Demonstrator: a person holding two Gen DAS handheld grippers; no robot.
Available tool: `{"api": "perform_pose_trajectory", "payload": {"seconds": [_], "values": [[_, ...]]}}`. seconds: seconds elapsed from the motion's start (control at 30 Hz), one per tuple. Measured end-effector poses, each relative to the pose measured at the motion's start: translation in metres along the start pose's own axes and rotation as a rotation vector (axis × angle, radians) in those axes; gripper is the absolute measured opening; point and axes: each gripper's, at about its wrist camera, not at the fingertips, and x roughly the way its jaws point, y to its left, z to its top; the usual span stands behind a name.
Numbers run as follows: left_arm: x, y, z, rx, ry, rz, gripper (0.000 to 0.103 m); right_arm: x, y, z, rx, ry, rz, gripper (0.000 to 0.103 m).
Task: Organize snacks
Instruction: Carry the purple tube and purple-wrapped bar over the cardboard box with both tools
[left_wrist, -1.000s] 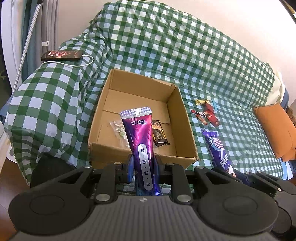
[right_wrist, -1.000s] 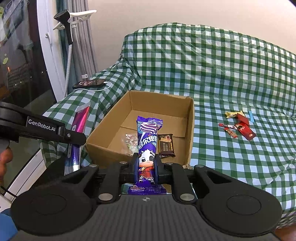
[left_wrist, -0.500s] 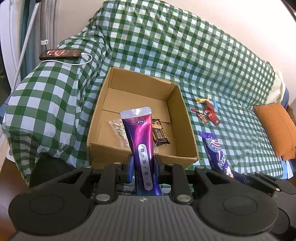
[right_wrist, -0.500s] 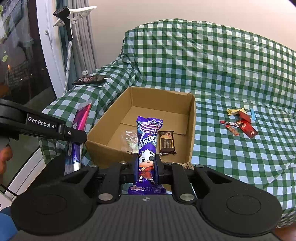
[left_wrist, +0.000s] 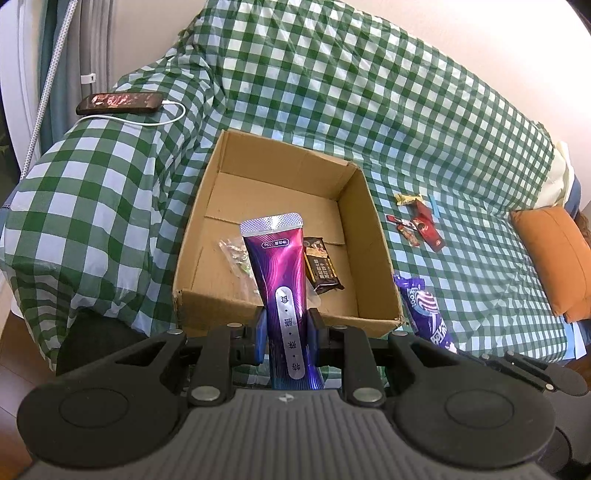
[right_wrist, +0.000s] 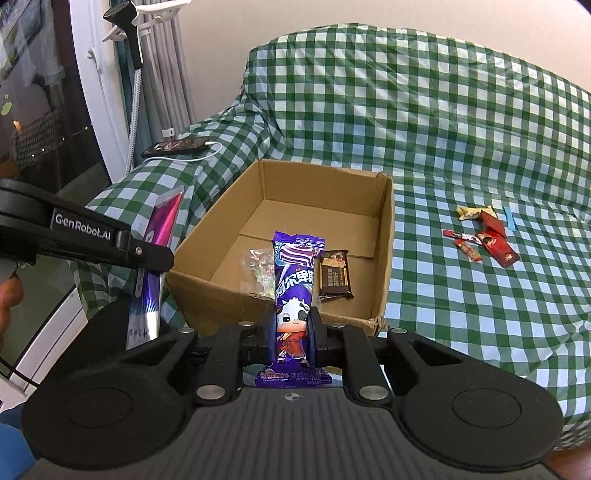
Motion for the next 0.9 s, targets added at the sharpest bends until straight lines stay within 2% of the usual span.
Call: {"api": "perform_pose_trajectory", "payload": {"seconds": [0.57, 0.9], "values": [[0.029, 0.012, 0.038, -0.026, 0.001, 0.013, 0.024, 0.040, -0.010, 0.014, 0.016, 0.052, -0.021, 0.017], [0.072, 0.016, 0.076, -0.029, 0.021, 0.024, 0.024, 0.086, -0.018, 0.041, 0.042, 0.071, -0.018, 0.017]]}}
